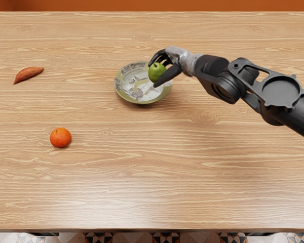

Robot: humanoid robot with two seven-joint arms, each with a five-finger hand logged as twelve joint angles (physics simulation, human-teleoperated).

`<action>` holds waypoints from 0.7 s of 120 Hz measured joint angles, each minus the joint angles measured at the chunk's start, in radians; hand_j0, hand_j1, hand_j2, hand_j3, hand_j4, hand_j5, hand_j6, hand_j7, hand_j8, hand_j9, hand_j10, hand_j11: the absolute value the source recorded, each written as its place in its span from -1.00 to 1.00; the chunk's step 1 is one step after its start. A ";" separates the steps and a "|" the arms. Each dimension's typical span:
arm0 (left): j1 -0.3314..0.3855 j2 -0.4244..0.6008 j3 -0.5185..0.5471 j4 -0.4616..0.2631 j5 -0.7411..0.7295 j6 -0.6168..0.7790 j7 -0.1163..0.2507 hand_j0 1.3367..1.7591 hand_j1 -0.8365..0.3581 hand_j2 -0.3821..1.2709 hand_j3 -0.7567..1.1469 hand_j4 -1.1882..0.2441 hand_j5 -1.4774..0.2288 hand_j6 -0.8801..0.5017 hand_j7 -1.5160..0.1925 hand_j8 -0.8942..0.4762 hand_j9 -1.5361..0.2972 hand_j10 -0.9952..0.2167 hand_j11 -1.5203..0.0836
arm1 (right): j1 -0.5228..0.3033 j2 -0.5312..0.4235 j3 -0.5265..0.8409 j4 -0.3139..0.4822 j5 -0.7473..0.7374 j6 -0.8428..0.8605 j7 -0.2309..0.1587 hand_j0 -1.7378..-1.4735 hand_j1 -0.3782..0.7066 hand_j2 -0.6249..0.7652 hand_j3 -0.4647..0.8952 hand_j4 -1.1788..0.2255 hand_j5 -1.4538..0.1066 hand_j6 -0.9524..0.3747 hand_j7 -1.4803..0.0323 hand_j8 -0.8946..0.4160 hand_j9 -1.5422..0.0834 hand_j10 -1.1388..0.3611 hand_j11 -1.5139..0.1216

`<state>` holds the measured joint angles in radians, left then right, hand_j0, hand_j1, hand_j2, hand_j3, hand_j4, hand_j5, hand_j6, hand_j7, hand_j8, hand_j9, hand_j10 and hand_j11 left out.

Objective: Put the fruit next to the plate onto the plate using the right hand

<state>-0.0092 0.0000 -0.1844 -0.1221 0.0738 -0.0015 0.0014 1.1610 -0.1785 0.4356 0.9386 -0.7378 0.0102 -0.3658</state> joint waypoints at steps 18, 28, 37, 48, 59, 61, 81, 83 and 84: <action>0.000 0.000 0.000 0.000 0.000 0.000 0.000 0.52 0.94 -0.53 -0.21 0.63 0.70 0.24 0.74 0.27 0.65 0.61 0.86 | 0.015 0.082 0.008 -0.095 -0.001 0.006 0.052 -0.32 0.23 0.22 -0.32 -0.11 -0.62 -0.08 -0.44 -0.06 -0.49 -0.17 -0.54; 0.000 0.000 0.000 0.000 0.000 0.000 0.000 0.52 0.94 -0.53 -0.21 0.63 0.70 0.24 0.74 0.27 0.65 0.61 0.86 | 0.022 0.113 0.005 -0.143 -0.004 0.005 0.073 -0.32 0.23 0.21 -0.32 -0.12 -0.62 -0.09 -0.44 -0.07 -0.49 -0.18 -0.54; 0.000 0.000 0.000 0.000 0.000 0.000 0.000 0.52 0.94 -0.53 -0.21 0.63 0.70 0.24 0.74 0.27 0.65 0.61 0.86 | 0.031 0.144 -0.001 -0.196 -0.010 0.001 0.088 -0.31 0.21 0.21 -0.32 -0.12 -0.61 -0.10 -0.43 -0.07 -0.49 -0.18 -0.53; 0.000 0.000 0.000 0.000 0.000 0.000 0.000 0.52 0.94 -0.53 -0.21 0.63 0.70 0.24 0.74 0.27 0.65 0.61 0.86 | 0.044 0.164 -0.014 -0.256 -0.016 -0.003 0.095 -0.31 0.21 0.20 -0.32 -0.13 -0.60 -0.10 -0.43 -0.08 -0.48 -0.19 -0.53; 0.000 0.000 0.000 0.000 0.000 0.000 0.000 0.52 0.94 -0.53 -0.21 0.63 0.70 0.24 0.74 0.27 0.65 0.61 0.86 | 0.054 0.172 -0.030 -0.307 -0.018 -0.005 0.099 -0.31 0.20 0.19 -0.32 -0.14 -0.59 -0.11 -0.42 -0.09 -0.48 -0.19 -0.52; 0.000 0.000 0.000 0.000 0.000 0.000 0.000 0.52 0.94 -0.53 -0.21 0.63 0.70 0.24 0.74 0.27 0.65 0.61 0.86 | 0.056 0.173 -0.032 -0.314 -0.018 -0.005 0.099 -0.31 0.20 0.19 -0.32 -0.14 -0.59 -0.11 -0.42 -0.09 -0.47 -0.19 -0.52; 0.000 0.000 0.000 0.000 0.000 0.000 0.000 0.52 0.94 -0.53 -0.21 0.63 0.70 0.24 0.74 0.27 0.65 0.61 0.86 | 0.085 0.177 -0.080 -0.352 -0.019 0.034 0.101 -0.31 0.20 0.20 -0.32 -0.16 -0.57 -0.12 -0.40 -0.10 -0.46 -0.21 -0.50; 0.000 0.000 0.000 0.000 0.000 0.000 0.000 0.52 0.94 -0.53 -0.21 0.63 0.70 0.24 0.74 0.27 0.65 0.61 0.86 | 0.088 0.177 -0.084 -0.354 -0.019 0.038 0.101 -0.31 0.20 0.20 -0.32 -0.17 -0.56 -0.12 -0.40 -0.10 -0.46 -0.21 -0.50; 0.000 0.000 0.000 0.000 0.000 0.000 0.000 0.52 0.94 -0.53 -0.21 0.63 0.70 0.24 0.74 0.27 0.65 0.61 0.86 | 0.089 0.178 -0.085 -0.355 -0.019 0.040 0.101 -0.31 0.20 0.20 -0.32 -0.17 -0.56 -0.12 -0.40 -0.10 -0.46 -0.21 -0.50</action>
<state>-0.0092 0.0000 -0.1844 -0.1219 0.0738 -0.0015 0.0014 1.2497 -0.0010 0.3503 0.5839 -0.7565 0.0502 -0.2650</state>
